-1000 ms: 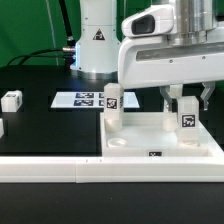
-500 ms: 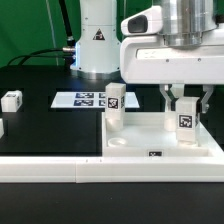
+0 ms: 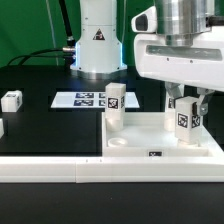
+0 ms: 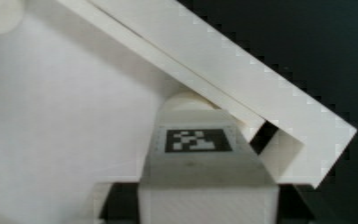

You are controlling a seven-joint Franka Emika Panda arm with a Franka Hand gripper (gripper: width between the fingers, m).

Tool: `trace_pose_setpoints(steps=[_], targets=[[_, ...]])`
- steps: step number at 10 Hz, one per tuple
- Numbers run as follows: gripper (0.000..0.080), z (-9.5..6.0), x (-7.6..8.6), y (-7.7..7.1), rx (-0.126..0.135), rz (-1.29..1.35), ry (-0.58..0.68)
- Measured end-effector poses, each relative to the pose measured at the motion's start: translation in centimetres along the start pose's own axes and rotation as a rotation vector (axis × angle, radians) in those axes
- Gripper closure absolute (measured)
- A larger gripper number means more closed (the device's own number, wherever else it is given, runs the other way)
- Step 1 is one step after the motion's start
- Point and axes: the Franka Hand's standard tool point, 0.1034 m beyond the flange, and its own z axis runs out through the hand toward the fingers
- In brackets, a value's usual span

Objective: Assemble square table

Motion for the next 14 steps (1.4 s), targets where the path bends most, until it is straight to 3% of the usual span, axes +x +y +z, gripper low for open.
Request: trace_pose_setpoints(steps=[6, 7, 8, 9, 14], targets=[[0.0509, 0.03, -0.04, -0.05, 0.004, 0.313, -0.009], [0.0458, 0.05, -0.11, -0.06, 0.004, 0.308, -0.009], [0.0269, 0.06, -0.13, -0.06, 0.003, 0.295, -0.009], [0.0187, 0.15, -0.19, -0.01, 0.0, 0.209, -0.009], [0.0152, 0.33, -0.28, -0.01, 0.001, -0.235, -0.009]])
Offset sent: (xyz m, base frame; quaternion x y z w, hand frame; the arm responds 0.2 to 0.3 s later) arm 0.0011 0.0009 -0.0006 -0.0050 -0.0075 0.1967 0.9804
